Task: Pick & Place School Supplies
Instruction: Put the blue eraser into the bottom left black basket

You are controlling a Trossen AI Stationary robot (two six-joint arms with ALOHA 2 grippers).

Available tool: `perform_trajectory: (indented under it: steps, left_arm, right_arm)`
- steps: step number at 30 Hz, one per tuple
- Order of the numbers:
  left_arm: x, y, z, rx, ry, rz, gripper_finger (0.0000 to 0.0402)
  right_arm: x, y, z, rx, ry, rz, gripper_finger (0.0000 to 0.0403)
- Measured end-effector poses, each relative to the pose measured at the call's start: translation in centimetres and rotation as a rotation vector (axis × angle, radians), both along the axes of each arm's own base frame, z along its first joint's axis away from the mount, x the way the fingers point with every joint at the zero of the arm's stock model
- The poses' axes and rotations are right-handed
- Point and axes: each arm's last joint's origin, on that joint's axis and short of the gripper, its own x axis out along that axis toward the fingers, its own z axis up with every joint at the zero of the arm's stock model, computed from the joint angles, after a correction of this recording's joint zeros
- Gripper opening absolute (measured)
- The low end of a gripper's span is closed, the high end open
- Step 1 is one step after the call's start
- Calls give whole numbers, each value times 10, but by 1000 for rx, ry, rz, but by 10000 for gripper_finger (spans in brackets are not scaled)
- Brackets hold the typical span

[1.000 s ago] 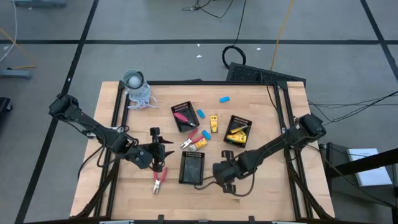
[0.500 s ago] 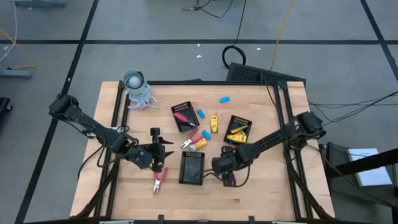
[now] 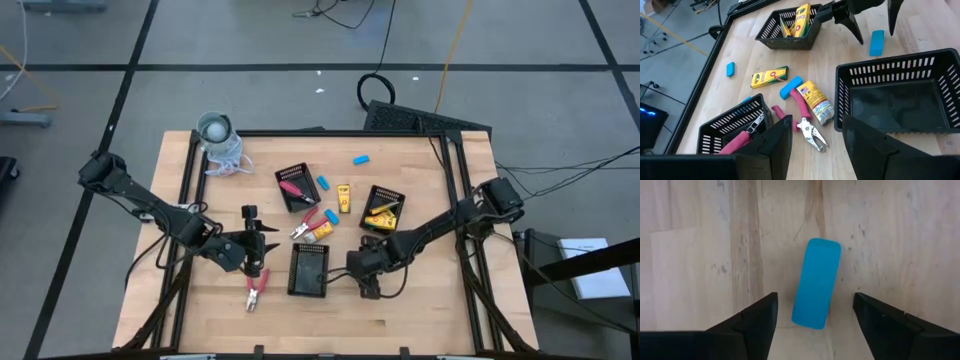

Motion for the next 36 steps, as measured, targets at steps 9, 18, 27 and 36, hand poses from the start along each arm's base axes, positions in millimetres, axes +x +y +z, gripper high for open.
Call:
perform_trajectory:
  steps: [9,18,27,36]
  left_arm:
    - [0,0,0,-2,-4,4,177]
    - [1,1,1,-4,-8,7,177]
    - [1,1,1,-9,-11,11,177]
    - [1,2,1,-5,-10,16,177]
  right_arm:
    - [1,10,-21,-83,-10,3,206]
    - [9,17,-27,-93,34,2,82]
    - [11,21,-21,-54,34,-6,52]
    - [12,28,14,-96,-50,-3,48]
